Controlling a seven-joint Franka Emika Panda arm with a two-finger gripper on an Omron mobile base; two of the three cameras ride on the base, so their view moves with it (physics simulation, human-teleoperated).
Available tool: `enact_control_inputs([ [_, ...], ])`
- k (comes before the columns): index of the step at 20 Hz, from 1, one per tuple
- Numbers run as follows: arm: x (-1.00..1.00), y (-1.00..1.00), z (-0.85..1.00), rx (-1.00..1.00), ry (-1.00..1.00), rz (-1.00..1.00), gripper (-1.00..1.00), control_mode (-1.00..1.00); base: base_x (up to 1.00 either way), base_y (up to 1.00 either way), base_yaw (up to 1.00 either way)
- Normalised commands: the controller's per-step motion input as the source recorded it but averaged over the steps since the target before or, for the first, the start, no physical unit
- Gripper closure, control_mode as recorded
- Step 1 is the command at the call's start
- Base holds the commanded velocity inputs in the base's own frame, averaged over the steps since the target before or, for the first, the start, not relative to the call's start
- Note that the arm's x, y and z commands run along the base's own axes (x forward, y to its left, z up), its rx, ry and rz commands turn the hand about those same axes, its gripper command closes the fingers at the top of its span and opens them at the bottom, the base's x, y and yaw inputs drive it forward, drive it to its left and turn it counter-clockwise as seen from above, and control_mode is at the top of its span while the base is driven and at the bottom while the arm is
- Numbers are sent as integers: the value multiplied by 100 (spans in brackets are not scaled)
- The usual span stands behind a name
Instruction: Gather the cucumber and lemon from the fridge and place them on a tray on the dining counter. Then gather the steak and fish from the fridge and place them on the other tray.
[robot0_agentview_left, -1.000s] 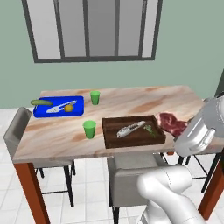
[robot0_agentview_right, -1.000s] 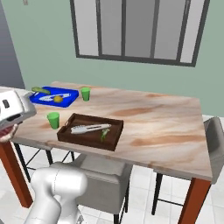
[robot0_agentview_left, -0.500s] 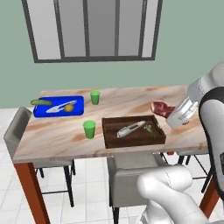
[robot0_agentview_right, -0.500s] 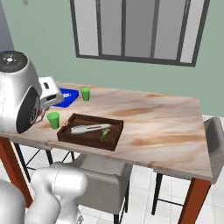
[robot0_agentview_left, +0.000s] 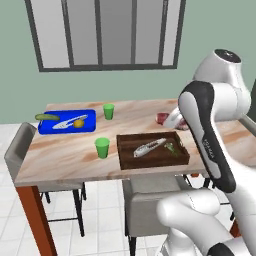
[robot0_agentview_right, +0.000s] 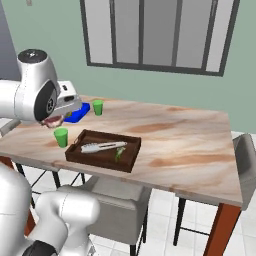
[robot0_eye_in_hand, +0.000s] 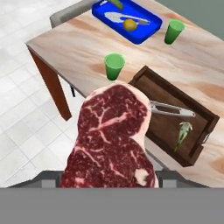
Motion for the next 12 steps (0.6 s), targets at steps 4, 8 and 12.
enact_control_inputs([
  [4, 60, 14, -41, -10, 0, -7, 100, -100, 0, 0, 0],
  [8, 44, 0, -51, -9, 1, -7, 100, -100, 0, 0, 0],
  [12, 49, 0, -47, -4, 0, -3, 100, -100, 0, 0, 0],
])
